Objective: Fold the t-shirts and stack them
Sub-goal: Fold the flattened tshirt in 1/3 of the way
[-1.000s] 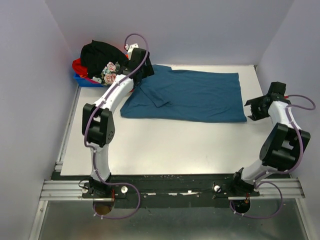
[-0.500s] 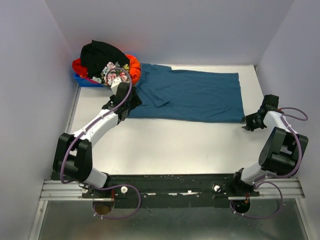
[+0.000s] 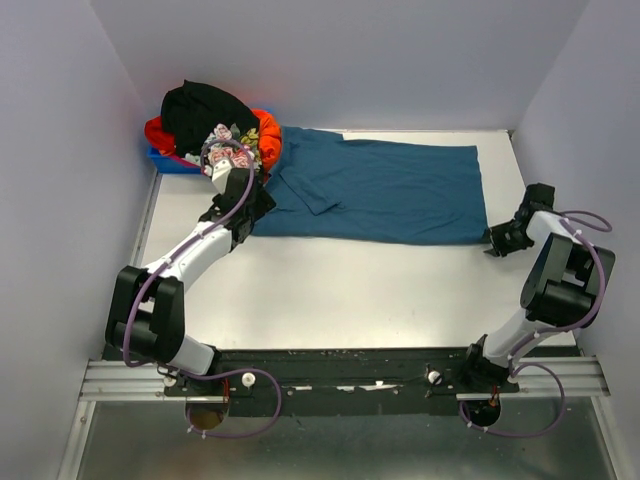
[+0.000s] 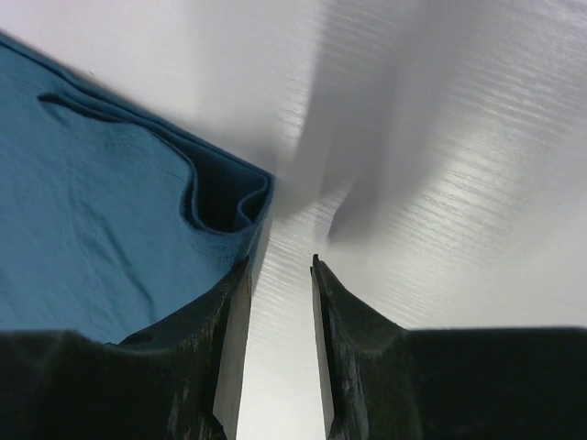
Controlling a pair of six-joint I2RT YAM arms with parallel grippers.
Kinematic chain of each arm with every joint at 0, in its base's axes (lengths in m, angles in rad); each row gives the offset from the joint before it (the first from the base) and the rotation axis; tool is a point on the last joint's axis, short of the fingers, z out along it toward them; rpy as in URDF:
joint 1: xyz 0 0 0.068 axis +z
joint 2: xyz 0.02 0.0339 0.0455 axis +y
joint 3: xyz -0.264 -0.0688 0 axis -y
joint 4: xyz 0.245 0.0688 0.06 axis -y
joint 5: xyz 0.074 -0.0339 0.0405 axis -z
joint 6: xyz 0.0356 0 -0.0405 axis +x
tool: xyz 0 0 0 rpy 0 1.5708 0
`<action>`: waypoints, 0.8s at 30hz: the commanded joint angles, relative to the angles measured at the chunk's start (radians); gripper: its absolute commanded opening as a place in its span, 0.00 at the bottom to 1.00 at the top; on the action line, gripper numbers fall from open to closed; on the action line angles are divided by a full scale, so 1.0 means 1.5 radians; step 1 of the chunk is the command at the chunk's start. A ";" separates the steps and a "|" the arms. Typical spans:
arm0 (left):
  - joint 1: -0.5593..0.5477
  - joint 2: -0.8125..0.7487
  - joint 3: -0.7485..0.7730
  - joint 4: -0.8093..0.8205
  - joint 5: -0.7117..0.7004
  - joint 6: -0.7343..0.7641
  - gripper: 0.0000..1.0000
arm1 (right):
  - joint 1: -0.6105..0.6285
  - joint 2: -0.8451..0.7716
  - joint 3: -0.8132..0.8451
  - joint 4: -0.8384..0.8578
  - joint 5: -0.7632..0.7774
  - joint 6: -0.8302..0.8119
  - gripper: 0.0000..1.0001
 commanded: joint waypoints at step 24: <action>0.013 -0.009 -0.077 0.024 -0.027 -0.089 0.70 | 0.003 0.011 0.045 -0.070 0.062 0.003 0.01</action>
